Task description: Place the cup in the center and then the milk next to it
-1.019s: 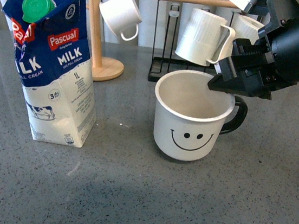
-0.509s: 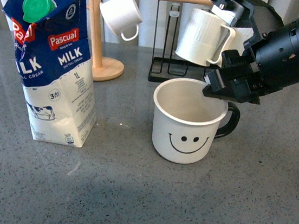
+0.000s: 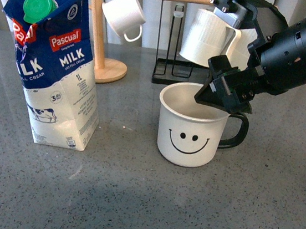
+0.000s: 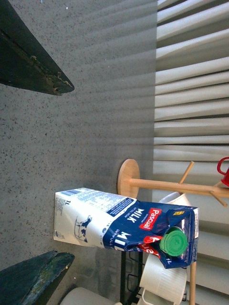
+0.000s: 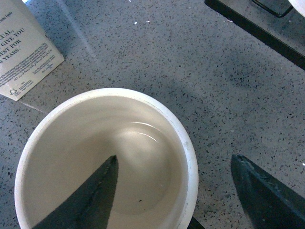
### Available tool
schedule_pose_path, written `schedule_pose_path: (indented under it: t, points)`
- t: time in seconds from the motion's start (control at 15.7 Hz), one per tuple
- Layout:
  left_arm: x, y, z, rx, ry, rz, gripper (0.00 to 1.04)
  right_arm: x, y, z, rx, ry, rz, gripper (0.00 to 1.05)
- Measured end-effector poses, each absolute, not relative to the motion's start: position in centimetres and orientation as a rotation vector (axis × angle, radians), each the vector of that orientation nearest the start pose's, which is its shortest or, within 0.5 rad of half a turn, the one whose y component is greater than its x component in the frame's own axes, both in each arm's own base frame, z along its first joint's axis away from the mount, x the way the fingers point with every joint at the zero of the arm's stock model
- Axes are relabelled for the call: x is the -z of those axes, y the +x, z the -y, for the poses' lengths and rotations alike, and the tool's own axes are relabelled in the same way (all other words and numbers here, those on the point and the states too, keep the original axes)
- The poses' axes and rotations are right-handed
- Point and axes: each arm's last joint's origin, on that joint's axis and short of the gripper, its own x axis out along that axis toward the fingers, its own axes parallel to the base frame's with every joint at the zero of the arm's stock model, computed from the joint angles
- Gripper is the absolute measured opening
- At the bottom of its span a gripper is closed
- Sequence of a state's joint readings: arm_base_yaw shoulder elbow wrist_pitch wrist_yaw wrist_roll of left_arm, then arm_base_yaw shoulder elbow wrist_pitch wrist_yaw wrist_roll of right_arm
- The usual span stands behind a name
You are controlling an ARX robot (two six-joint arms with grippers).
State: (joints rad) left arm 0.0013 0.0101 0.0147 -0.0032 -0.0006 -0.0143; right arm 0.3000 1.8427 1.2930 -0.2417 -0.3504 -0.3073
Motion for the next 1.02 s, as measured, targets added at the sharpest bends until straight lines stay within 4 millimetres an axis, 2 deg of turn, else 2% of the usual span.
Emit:
schedule_pose_path:
  t: [0.19,0.25,0.32,0.38,0.51,0.64,0.7,0.76,0.83,0.89,0.96,1.02]
  points:
    - [-16.7,9.7,0.0,-0.002,-0.014,0.001,0.98,-23.2,37.5,-12.6,-0.718,-0.237,-0.629,1.0]
    - [-16.7,9.7,0.0,-0.002,-0.014,0.001,0.98,-25.4,36.8,-12.3,-0.697,-0.202,-0.531,0.97]
    - [-16.7,9.7,0.0,-0.002,-0.014,0.001,0.98,-26.7,36.1,-11.9,-0.684,-0.168,-0.473,0.98]
    - [-16.7,9.7,0.0,-0.002,-0.014,0.001,0.98,-28.4,33.9,-11.0,-0.64,-0.12,-0.367,0.98]
    - [-16.7,9.7,0.0,-0.002,-0.014,0.001,0.98,-29.4,29.8,-8.7,-0.485,-0.037,-0.216,0.98]
    - [-16.7,9.7,0.0,-0.002,-0.014,0.001,0.98,-29.3,23.7,-6.7,-0.354,0.037,-0.083,0.98]
    - [-16.7,9.7,0.0,-0.002,-0.014,0.001,0.98,-28.1,19.0,-5.9,-0.294,0.077,-0.038,0.98]
    - [-16.7,9.7,0.0,-0.002,-0.014,0.001,0.98,-26.6,16.6,-5.3,-0.179,0.064,-0.02,0.9]
    - [-16.7,9.7,0.0,-0.002,-0.014,0.001,0.98,-20.1,12.2,-1.1,-0.007,0.015,-0.045,0.48]
    - [-16.7,9.7,0.0,-0.002,-0.014,0.001,0.98,-19.4,11.6,0.0,0.022,0.013,-0.014,0.33]
    - [-16.7,9.7,0.0,-0.002,-0.014,0.001,0.98,-19.4,11.4,0.1,0.009,0.01,0.006,0.16]
    - [-16.7,9.7,0.0,-0.002,-0.014,0.001,0.98,-19.2,11.3,0.0,0.0,0.008,0.005,0.05]
